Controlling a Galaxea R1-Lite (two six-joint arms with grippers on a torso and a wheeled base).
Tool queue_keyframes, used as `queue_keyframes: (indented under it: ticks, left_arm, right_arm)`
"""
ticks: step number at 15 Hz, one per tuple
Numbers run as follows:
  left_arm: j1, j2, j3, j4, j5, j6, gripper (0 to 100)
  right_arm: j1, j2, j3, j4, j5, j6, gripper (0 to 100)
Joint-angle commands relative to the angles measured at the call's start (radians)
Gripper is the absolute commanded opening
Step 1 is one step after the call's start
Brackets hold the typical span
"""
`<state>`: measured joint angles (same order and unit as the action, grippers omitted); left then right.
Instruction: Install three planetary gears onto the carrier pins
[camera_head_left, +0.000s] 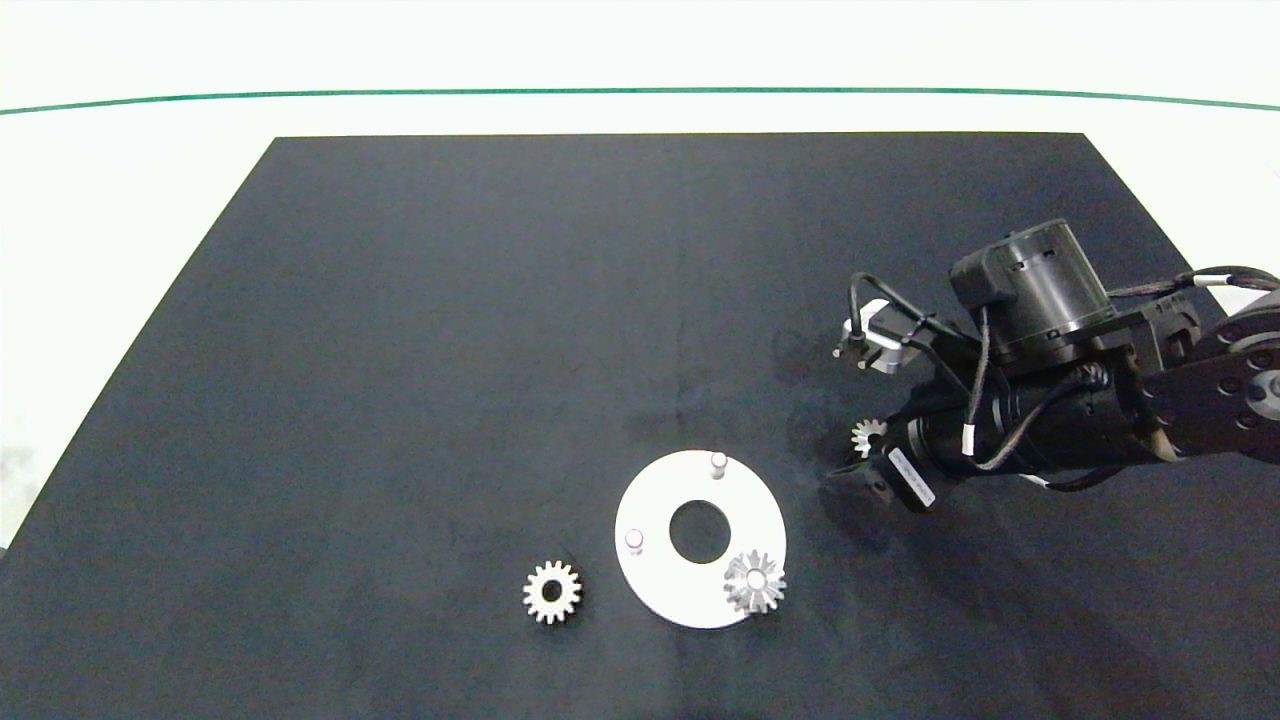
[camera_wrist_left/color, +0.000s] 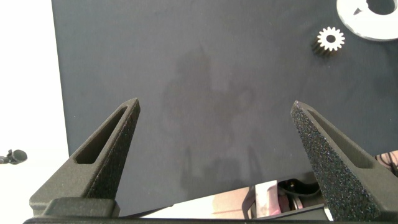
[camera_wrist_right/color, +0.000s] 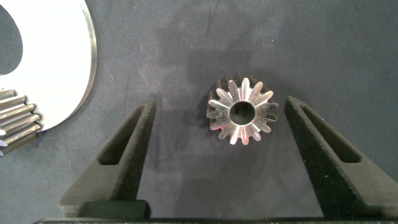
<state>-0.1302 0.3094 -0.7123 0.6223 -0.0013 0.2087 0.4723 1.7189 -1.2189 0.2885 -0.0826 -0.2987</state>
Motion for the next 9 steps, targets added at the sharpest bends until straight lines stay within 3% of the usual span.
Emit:
queue_keyframes:
  ticks: [1,9]
  left_arm:
    - [0.0,0.001,0.001,0.004,0.0,0.001,100]
    - [-0.002,-0.001,-0.001,0.004,0.001,0.001,100]
  right_arm:
    - [-0.003,0.001,0.006,0.001,0.0,-0.002,78]
    - [-0.014,0.024,-0.002,0.0,0.0,-0.002,61]
